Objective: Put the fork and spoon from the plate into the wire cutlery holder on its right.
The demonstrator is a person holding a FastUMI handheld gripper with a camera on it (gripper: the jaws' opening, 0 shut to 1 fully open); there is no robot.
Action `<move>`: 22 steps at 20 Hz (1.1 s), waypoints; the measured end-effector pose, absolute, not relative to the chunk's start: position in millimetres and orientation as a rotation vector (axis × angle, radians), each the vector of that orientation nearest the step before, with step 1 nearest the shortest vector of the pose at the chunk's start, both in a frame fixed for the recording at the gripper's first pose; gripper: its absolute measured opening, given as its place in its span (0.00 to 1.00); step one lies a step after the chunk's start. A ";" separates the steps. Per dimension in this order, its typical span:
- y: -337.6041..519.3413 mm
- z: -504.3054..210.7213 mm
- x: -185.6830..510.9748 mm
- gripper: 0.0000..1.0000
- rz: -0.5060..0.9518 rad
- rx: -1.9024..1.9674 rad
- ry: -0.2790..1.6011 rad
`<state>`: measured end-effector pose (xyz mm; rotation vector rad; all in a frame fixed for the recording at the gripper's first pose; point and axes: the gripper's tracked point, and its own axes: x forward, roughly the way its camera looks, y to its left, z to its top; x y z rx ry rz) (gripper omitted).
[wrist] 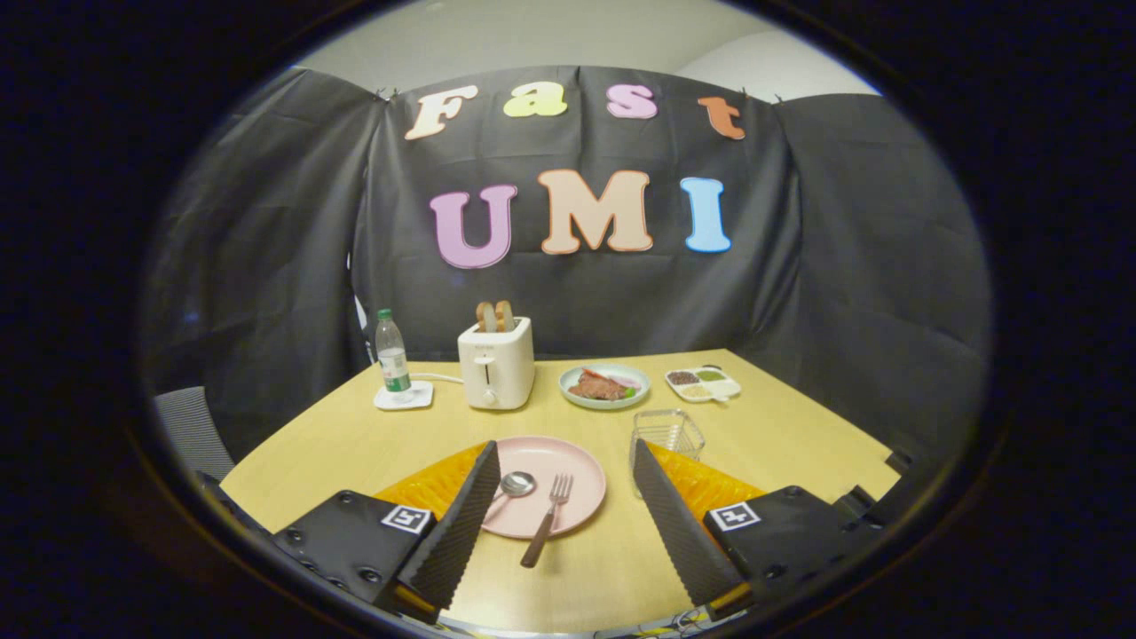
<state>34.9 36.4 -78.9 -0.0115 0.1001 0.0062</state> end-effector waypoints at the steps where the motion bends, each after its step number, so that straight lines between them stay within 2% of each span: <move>1: 38.1 -89.6 38.3 0.97 0.008 -0.002 0.121; 8: 43.9 -166.0 63.8 0.98 0.009 -0.011 0.277; 15: 45.4 -211.4 68.7 0.98 0.025 -0.040 0.374; 22: 49.3 -239.4 70.8 0.54 0.040 -0.052 0.474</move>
